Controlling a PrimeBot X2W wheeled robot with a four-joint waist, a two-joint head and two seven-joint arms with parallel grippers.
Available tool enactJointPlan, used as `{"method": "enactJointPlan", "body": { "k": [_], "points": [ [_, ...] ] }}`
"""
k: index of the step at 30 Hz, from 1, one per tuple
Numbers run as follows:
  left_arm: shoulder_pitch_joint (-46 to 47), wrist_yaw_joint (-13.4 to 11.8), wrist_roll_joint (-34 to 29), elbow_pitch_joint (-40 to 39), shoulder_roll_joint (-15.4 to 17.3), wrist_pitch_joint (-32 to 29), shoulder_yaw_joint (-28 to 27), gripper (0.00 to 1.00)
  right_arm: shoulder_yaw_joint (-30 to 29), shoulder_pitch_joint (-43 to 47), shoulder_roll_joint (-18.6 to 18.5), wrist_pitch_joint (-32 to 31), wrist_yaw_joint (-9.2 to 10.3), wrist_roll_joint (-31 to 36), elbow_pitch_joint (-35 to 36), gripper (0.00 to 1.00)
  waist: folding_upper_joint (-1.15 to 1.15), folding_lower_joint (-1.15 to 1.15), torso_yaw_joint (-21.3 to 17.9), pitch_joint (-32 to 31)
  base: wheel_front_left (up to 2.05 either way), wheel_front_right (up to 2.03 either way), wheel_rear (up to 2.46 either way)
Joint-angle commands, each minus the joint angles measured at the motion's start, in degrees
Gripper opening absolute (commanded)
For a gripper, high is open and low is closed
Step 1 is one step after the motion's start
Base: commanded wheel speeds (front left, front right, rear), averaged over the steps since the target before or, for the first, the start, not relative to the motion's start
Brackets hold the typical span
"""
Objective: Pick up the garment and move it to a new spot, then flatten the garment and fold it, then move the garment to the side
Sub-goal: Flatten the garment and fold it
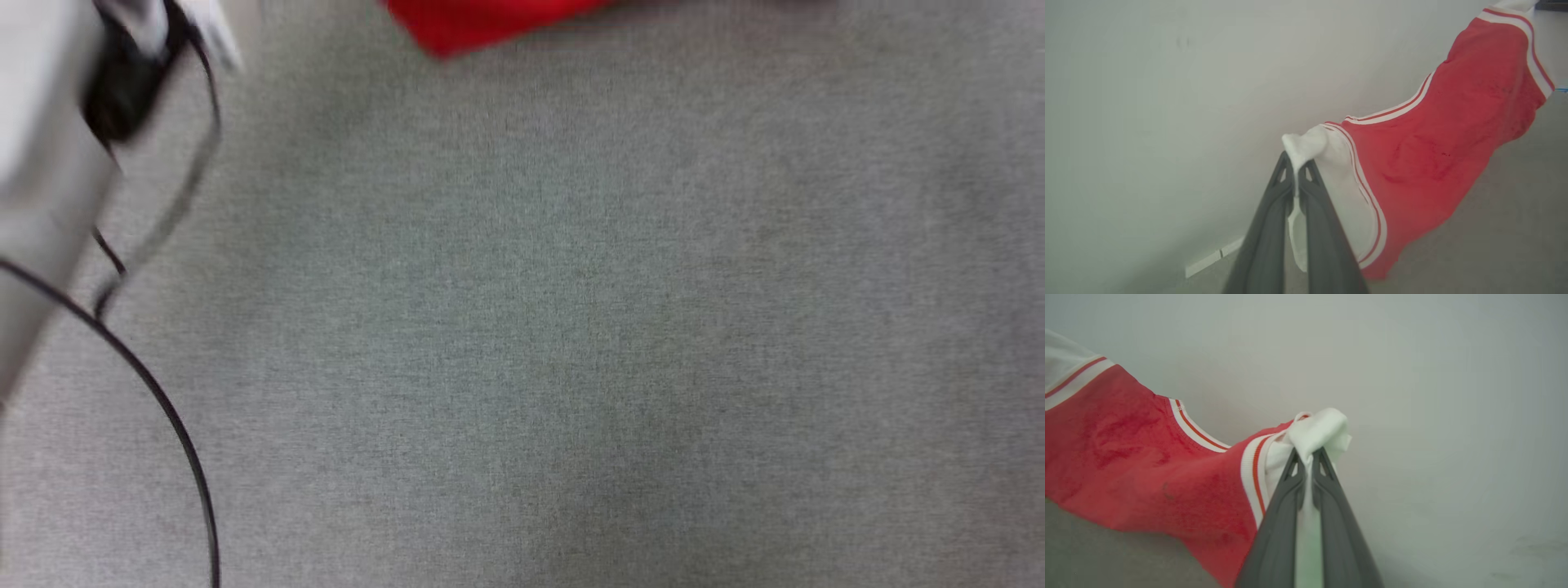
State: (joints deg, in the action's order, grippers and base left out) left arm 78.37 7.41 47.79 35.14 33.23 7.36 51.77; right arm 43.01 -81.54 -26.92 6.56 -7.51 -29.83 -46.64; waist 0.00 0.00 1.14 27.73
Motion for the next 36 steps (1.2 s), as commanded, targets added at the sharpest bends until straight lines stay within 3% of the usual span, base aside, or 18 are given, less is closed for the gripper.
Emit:
{"method": "enactJointPlan", "body": {
  "k": [1,7,18,23,36],
  "points": [
    [-1.2,0.0,0.1,-0.4,0.4,0.5,0.1,0.0,0.0,1.4,-0.1,0.8,0.04,-0.6,0.1,0.0,0.0,0.0,0.0,-1.8,0.0,0.0,0.0],
    [-16.7,-2.1,3.1,-5.0,2.1,1.2,3.0,0.0,3.3,14.6,-2.3,4.0,0.04,-4.5,2.0,0.0,0.0,0.0,-0.4,-7.6,0.0,0.0,0.0],
    [-42.6,-8.8,11.4,-16.5,8.9,3.0,4.6,0.0,8.3,38.1,-8.2,6.5,0.03,-9.1,8.1,0.0,0.0,0.0,-0.6,-17.6,0.0,0.0,0.0],
    [-52.0,-12.4,14.1,-20.5,11.6,2.9,6.1,0.0,7.7,48.2,-11.2,7.1,0.04,-9.3,11.7,0.0,0.0,0.0,-0.4,-21.8,0.0,0.0,0.0],
    [-70.3,-20.1,20.8,-29.8,17.6,5.1,7.3,0.0,-4.8,75.7,-13.1,6.3,0.05,-8.2,21.2,0.0,0.0,0.0,-0.2,-26.3,0.0,0.0,0.0]
  ]
}}
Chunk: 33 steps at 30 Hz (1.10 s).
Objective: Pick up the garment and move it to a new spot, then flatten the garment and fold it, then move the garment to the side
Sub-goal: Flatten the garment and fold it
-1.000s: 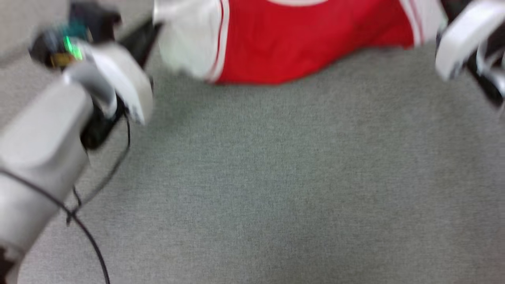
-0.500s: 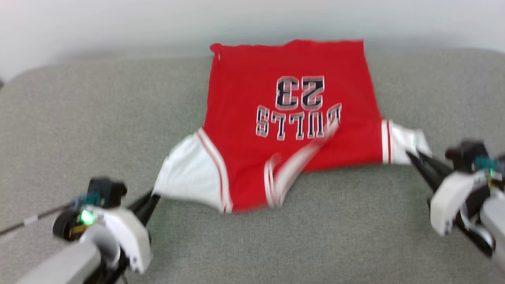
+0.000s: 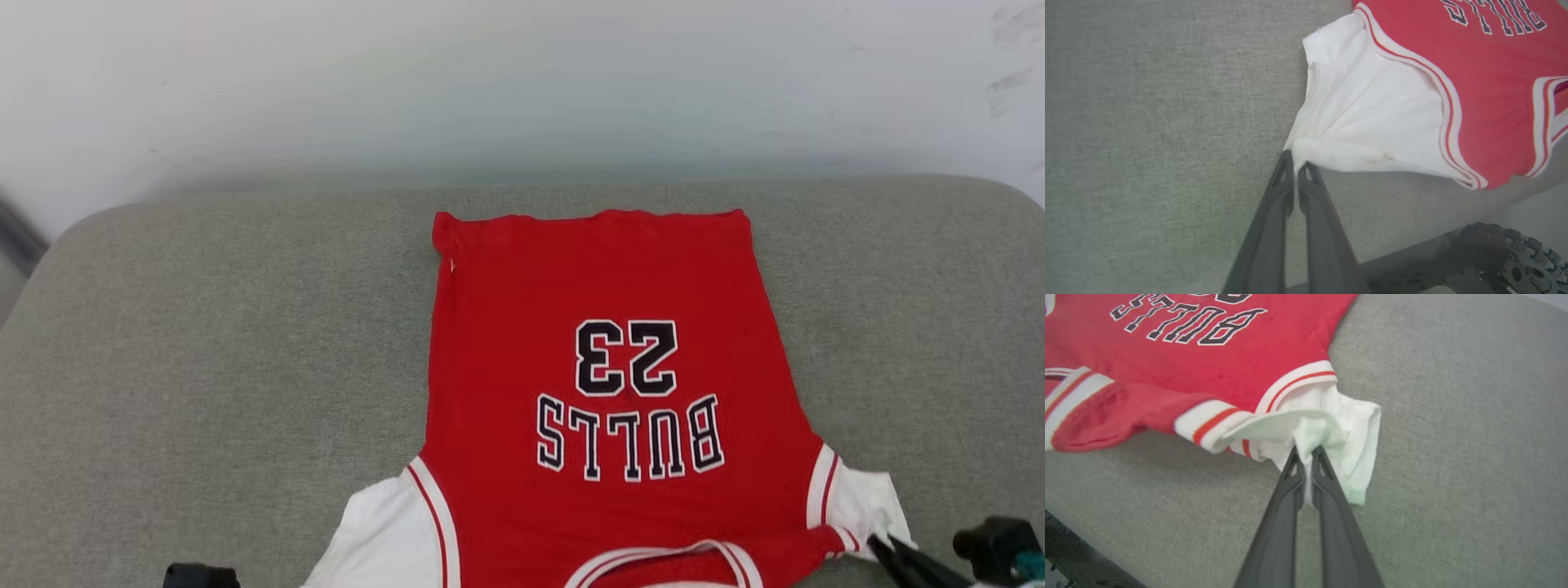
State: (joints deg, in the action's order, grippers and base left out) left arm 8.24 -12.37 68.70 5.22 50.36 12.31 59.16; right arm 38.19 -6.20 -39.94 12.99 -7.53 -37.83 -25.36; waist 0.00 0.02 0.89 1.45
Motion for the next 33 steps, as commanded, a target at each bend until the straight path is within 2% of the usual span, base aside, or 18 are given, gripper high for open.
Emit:
{"method": "enactJointPlan", "body": {
  "k": [1,3,4,5,7,8,14,20,25,30,33],
  "points": [
    [-0.7,-0.6,-0.1,-0.4,0.7,0.3,0.0,0.0,-0.9,1.8,0.2,-0.5,0.08,0.2,0.7,0.0,0.0,-0.02,0.1,0.0,0.0,0.0,0.0],
    [-1.1,-1.2,-0.1,-1.3,0.5,0.6,-0.3,0.0,-2.7,3.8,0.8,-1.6,0.08,1.0,2.3,0.0,0.0,-0.02,0.3,0.1,0.0,0.0,0.0],
    [-1.0,-1.6,-0.5,-1.7,0.3,0.7,-0.4,0.0,-3.6,4.5,1.1,-2.3,0.08,1.5,2.9,0.35,0.0,-0.02,0.3,0.1,0.0,0.0,0.0],
    [-0.6,-1.8,-0.8,-2.0,0.0,0.8,-0.4,0.0,-4.5,4.8,1.1,-2.7,0.08,2.4,3.8,1.0,0.0,-0.02,0.5,0.1,0.0,0.0,0.0],
    [0.4,-2.1,-1.5,-2.6,-0.6,0.8,-0.2,0.0,-7.0,5.0,1.6,-3.7,0.07,3.6,5.3,1.0,0.0,-0.02,0.6,0.2,0.0,0.0,0.0],
    [1.4,-2.9,-2.5,-3.5,-1.1,0.9,-0.4,0.0,-10.7,4.3,1.2,-4.8,0.07,6.4,8.2,1.0,0.0,-0.02,0.9,0.4,0.0,0.0,0.0],
    [3.1,-4.5,-4.3,-6.6,-1.0,1.6,-1.7,0.0,-23.8,2.5,-0.3,-8.5,0.06,10.1,18.1,1.0,0.0,-0.02,2.2,2.3,0.0,0.0,0.0],
    [5.7,-5.7,-7.6,-10.0,-1.2,2.1,-3.2,0.0,-35.2,-5.7,-2.2,-16.5,0.06,12.2,29.6,1.0,0.0,-0.02,5.0,6.9,0.0,0.0,0.0],
    [8.4,-6.4,-10.4,-12.1,-2.1,2.5,-4.1,0.0,-37.4,-19.0,-3.4,-24.1,0.06,10.0,30.1,1.0,0.0,-0.02,7.7,12.3,0.0,0.0,0.0],
    [11.0,-6.9,-13.1,-13.6,-3.5,2.6,-4.8,0.0,-34.0,-33.6,-5.3,-35.5,0.06,8.1,24.6,1.0,0.0,-0.02,10.2,18.6,0.0,0.0,0.0],
    [12.4,-7.1,-14.4,-14.3,-4.3,2.6,-5.4,0.0,-30.6,-41.1,-5.0,-43.7,0.05,6.8,19.6,1.0,0.0,-0.02,11.3,22.1,0.0,0.0,0.0]
  ]
}}
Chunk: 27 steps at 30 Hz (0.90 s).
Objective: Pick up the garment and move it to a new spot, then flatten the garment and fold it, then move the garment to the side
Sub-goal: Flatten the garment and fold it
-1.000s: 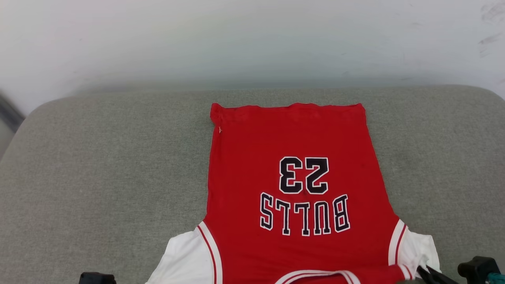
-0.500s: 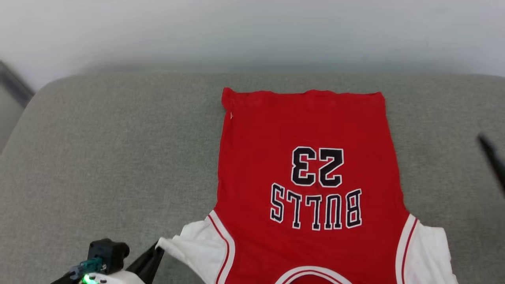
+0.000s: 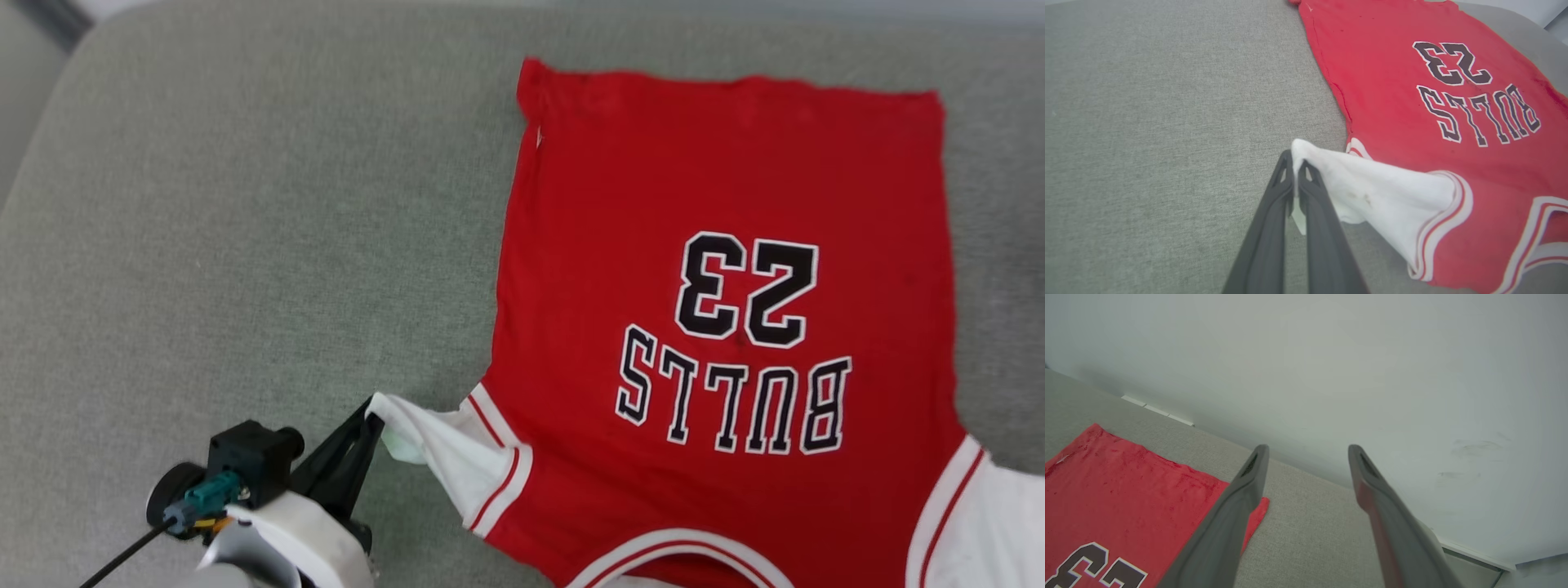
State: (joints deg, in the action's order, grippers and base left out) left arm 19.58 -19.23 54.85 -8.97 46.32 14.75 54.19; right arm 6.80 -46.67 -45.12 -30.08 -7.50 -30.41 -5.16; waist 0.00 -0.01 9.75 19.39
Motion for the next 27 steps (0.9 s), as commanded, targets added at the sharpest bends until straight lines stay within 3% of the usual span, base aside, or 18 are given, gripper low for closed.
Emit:
{"method": "enactJointPlan", "body": {
  "k": [1,3,4,8,13,19,26,27],
  "points": [
    [1.1,-0.2,-0.5,-0.1,-0.3,0.2,-0.4,0.0,0.8,-0.6,0.2,-0.6,0.02,-0.7,-0.6,1.0,0.0,0.01,2.4,4.2,0.0,0.0,0.0],
    [2.4,-0.2,-1.9,-0.9,-0.9,0.3,-0.7,0.0,4.7,-6.7,-0.5,-9.2,0.03,-3.5,-4.1,1.0,0.0,0.01,3.7,7.5,0.0,0.0,0.0],
    [2.4,-0.2,-1.9,-0.9,-0.9,0.3,-0.7,0.0,4.7,-6.7,-0.5,-9.2,0.03,-3.5,-4.1,1.0,0.0,0.01,3.7,7.5,0.0,0.0,0.0],
    [3.8,-0.7,-3.8,-1.9,-1.4,0.4,-1.4,0.0,8.3,-12.2,-0.7,-22.4,0.02,-8.1,-8.6,1.0,0.0,0.01,5.1,11.6,0.0,0.0,0.0],
    [5.1,-1.1,-5.8,-3.4,-2.5,0.4,-2.1,0.0,8.1,-17.0,0.5,-34.6,0.02,-8.5,-13.3,1.0,0.0,0.01,6.6,15.9,0.0,0.0,0.0],
    [6.1,-1.0,-7.6,-4.3,-3.6,0.5,-2.5,0.0,6.7,-17.5,3.3,-40.7,0.02,-5.6,-17.0,1.0,0.0,0.01,7.7,19.1,0.0,0.0,0.0],
    [7.3,-0.1,-9.0,-3.7,-5.1,0.5,-1.9,0.0,7.4,-10.4,4.7,-41.8,0.02,-4.7,-17.6,1.0,0.0,0.01,8.0,19.7,0.0,0.0,0.0],
    [7.4,-0.1,-9.1,-3.5,-5.3,0.5,-1.9,0.0,7.3,-10.4,4.3,-41.3,0.02,-4.5,-17.2,0.42,0.0,0.01,8.0,19.4,0.0,0.0,0.0]
  ]
}}
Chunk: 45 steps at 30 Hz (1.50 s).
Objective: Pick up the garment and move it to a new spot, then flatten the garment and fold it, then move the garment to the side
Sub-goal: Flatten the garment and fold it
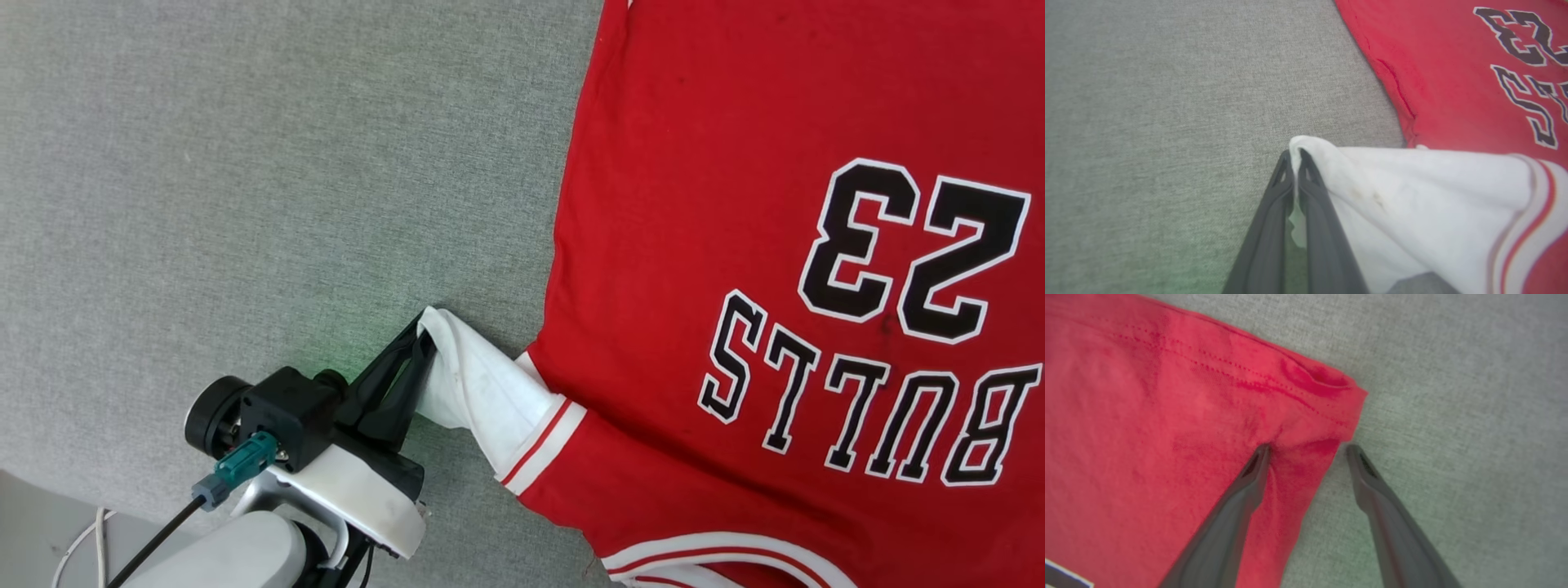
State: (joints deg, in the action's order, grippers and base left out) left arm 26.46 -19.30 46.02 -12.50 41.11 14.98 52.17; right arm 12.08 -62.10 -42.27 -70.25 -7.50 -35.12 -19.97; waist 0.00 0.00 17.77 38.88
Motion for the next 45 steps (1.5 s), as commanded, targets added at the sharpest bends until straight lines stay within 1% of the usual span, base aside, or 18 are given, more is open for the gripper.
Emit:
{"method": "enactJointPlan", "body": {
  "k": [1,5,6,9,13,18,19,24,27,31,32,33,34,35,37,41,45],
  "points": [
    [0.6,0.0,-0.3,0.4,-0.2,0.2,0.1,0.0,2.1,5.0,1.1,-0.7,0.02,0.5,-2.0,0.0,0.0,0.0,-0.1,-0.5,0.0,0.0,0.0],
    [-0.7,-0.1,0.5,1.5,-0.4,0.2,-0.1,0.0,2.0,3.7,0.0,2.4,0.02,0.7,-0.4,0.0,0.0,0.0,-1.1,-3.6,0.0,0.0,0.0],
    [-2.2,-0.4,1.2,2.0,-0.5,0.3,-0.4,0.0,2.8,3.9,-0.7,4.8,0.02,-0.1,0.8,0.0,0.0,0.0,-2.2,-7.2,0.0,0.0,0.0],
    [-4.1,-0.8,1.6,2.5,-0.1,0.3,-0.7,0.0,6.4,7.0,-3.3,6.2,0.02,-1.7,3.0,0.0,0.0,0.0,-3.5,-11.3,0.0,0.0,0.0],
    [-6.8,-1.5,2.8,2.6,0.9,0.3,-0.9,0.0,9.2,12.6,-7.1,9.0,0.03,-6.5,7.5,0.0,0.0,0.0,-5.6,-16.2,0.0,0.0,0.0],
    [-10.1,-2.7,4.6,2.2,2.1,0.2,-1.4,0.0,11.7,22.8,-13.6,13.4,0.02,-11.5,13.9,0.0,0.0,0.0,-8.4,-20.6,0.0,0.0,0.0],
    [-11.9,-3.4,5.1,1.9,2.8,0.2,-1.8,0.0,12.6,31.3,-17.3,16.1,0.02,-14.4,16.5,0.0,0.0,0.0,-9.7,-22.9,0.0,0.0,0.0],
    [-14.2,-4.3,5.5,1.5,3.8,0.3,-2.5,0.0,12.0,46.7,-21.2,21.5,0.03,-18.2,18.7,0.0,0.0,0.0,-11.4,-25.5,0.0,0.0,0.0],
    [-15.2,-4.4,5.8,1.1,4.4,0.3,-2.9,0.0,11.1,55.3,-21.5,25.0,0.03,-19.6,17.9,0.0,0.0,0.0,-12.0,-26.1,0.0,0.0,0.0],
    [-15.6,-4.3,5.7,0.9,4.6,0.3,-2.8,0.0,10.3,65.0,-18.9,29.2,0.02,-20.8,15.9,0.0,0.0,0.0,-12.3,-26.3,0.0,0.0,0.0],
    [-15.8,-4.2,5.7,1.0,4.5,0.3,-2.9,0.0,8.9,68.7,-17.2,30.9,0.03,-21.3,15.8,0.0,0.0,0.0,-12.5,-26.1,0.0,0.0,0.0],
    [-15.9,-4.3,5.9,1.0,4.6,0.3,-3.0,0.0,8.0,68.8,-16.7,31.4,0.03,-21.0,15.9,0.21,0.0,0.0,-12.7,-26.0,0.0,0.0,0.0],
    [-16.0,-4.4,5.9,1.0,4.7,0.3,-3.1,0.0,7.2,68.9,-16.2,31.8,0.02,-20.8,16.2,0.84,0.0,0.0,-12.8,-26.0,0.0,0.0,0.0],
    [-16.1,-4.3,6.0,1.1,4.8,0.3,-3.1,0.0,6.2,68.6,-16.2,32.1,0.02,-20.4,16.9,1.0,0.0,0.0,-12.9,-26.0,0.0,0.0,0.0],
    [-16.2,-4.3,6.0,1.1,4.9,0.3,-3.1,0.0,3.8,67.5,-16.4,32.1,0.02,-20.9,18.5,1.0,0.0,0.0,-13.0,-26.1,0.0,0.0,0.0],
    [-15.6,-4.1,5.8,0.8,4.7,0.1,-2.9,0.0,-1.4,64.0,-18.0,31.8,0.02,-20.4,22.8,1.0,0.0,0.0,-12.8,-25.9,0.0,0.0,0.0],
    [-14.2,-4.0,4.8,0.5,4.4,-0.5,-2.5,0.0,-4.9,57.8,-19.7,29.8,0.02,-19.8,26.8,1.0,0.0,0.0,-11.7,-24.8,0.0,0.0,0.0]
  ]
}}
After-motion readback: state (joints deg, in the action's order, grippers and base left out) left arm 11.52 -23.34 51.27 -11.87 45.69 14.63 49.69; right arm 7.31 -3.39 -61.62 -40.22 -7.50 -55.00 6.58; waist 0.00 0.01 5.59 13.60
